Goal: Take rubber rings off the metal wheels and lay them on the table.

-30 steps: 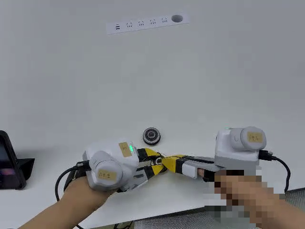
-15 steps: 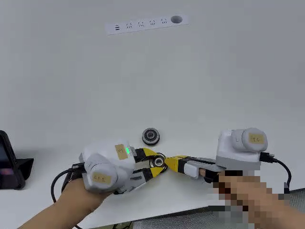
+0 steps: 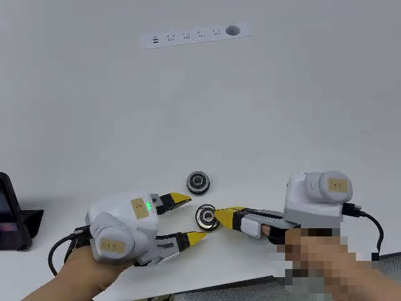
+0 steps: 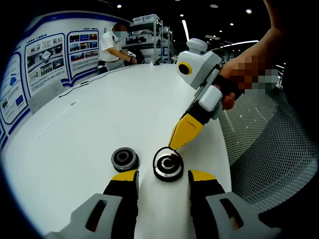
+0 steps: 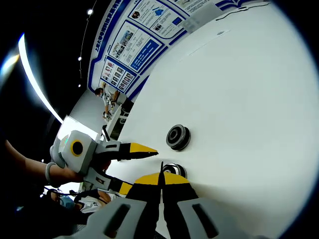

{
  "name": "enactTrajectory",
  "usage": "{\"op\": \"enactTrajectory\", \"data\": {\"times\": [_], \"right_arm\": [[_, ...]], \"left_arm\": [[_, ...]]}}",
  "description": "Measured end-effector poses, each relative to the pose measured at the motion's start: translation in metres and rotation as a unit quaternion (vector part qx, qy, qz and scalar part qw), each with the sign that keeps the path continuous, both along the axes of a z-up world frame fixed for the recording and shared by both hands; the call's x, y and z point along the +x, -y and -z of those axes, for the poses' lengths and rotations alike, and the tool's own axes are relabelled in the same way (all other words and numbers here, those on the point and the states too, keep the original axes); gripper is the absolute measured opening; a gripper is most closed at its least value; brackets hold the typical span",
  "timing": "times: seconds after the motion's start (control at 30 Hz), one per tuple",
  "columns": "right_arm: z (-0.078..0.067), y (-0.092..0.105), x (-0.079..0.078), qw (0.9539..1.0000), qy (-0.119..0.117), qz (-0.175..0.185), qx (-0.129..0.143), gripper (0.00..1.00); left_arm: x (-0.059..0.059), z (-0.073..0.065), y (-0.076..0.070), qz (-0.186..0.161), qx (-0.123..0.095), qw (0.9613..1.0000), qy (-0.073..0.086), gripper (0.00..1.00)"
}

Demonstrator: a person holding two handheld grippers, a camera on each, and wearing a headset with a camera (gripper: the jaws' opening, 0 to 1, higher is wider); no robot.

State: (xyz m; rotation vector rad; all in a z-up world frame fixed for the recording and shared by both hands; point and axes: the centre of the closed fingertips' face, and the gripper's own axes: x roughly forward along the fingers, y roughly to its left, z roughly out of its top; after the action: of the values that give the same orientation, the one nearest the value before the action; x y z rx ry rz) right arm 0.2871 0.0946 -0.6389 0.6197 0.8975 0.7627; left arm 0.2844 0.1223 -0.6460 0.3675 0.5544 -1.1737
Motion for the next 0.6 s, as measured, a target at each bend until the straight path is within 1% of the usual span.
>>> {"op": "enactTrajectory", "data": {"times": [0.1,0.17,0.3,0.33,0.47,0.53,0.6], "right_arm": [[-0.006,-0.001,0.000,1.0000,0.002,0.000,0.006,0.02],[-0.010,-0.001,0.000,0.9999,0.003,0.002,0.011,0.02],[-0.018,0.000,-0.001,0.9998,0.008,0.005,0.017,0.02],[-0.021,0.002,-0.001,0.9997,0.010,0.008,0.019,0.02],[-0.025,0.015,0.002,0.9992,0.014,0.030,0.023,0.02],[-0.025,0.022,0.005,0.9987,0.012,0.043,0.024,0.02],[-0.023,0.031,0.008,0.9981,0.011,0.057,0.022,0.02]], "left_arm": [[0.001,0.001,-0.003,-0.006,0.001,1.0000,0.000,0.45],[0.001,0.001,-0.006,-0.012,0.002,0.9999,0.000,0.49],[0.000,0.002,-0.010,-0.015,0.003,0.9999,0.000,0.52],[-0.001,0.003,-0.011,-0.018,0.004,0.9998,-0.002,0.53],[-0.002,0.003,-0.015,-0.023,0.003,0.9997,-0.002,0.55],[-0.001,0.002,-0.015,-0.028,0.000,0.9996,-0.005,0.57],[-0.002,0.003,-0.017,-0.030,0.001,0.9995,-0.005,0.57]]}}
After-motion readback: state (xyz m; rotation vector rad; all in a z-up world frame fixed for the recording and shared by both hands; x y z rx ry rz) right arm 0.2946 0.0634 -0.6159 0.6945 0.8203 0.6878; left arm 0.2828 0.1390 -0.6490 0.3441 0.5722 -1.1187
